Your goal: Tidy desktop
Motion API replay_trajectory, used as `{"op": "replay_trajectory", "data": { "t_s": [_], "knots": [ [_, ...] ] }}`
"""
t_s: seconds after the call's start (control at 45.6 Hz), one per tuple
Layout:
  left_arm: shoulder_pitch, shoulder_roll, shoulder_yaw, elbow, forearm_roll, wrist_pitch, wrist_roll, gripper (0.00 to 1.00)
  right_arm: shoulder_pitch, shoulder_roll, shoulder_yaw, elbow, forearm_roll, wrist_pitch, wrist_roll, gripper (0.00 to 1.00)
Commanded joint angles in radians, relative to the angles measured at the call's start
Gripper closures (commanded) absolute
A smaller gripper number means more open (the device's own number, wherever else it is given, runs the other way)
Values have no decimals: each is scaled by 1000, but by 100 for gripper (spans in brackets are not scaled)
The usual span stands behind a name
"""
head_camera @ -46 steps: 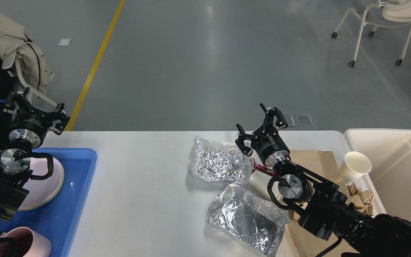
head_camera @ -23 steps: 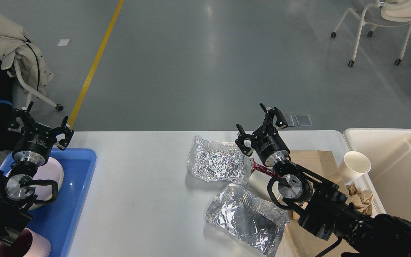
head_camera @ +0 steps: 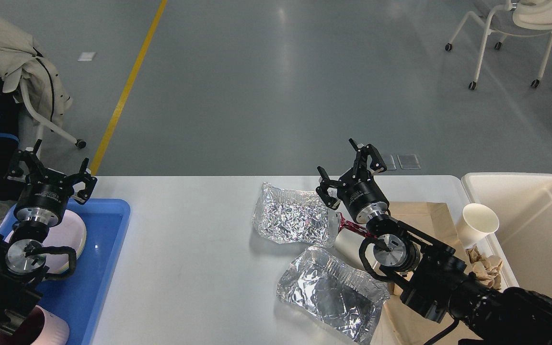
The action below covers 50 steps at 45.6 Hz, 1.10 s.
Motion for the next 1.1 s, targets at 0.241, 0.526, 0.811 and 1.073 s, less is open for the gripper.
{"op": "replay_trajectory", "data": {
  "t_s": [0.241,0.526,0.811,1.073],
  "knots": [
    [0,-3,-4,0,-3,-1,-2,2,0,0,0,0,0,0,0,0],
    [0,-3,-4,0,-3,-2,-2,2,0,0,0,0,0,0,0,0],
    [0,-3,-4,0,-3,-1,-2,2,5,1,2,-9,0,-12,-3,0],
    [0,-3,-4,0,-3,-1,-2,2,119,14,18,-34,1,-21,-8,0]
  ]
}}
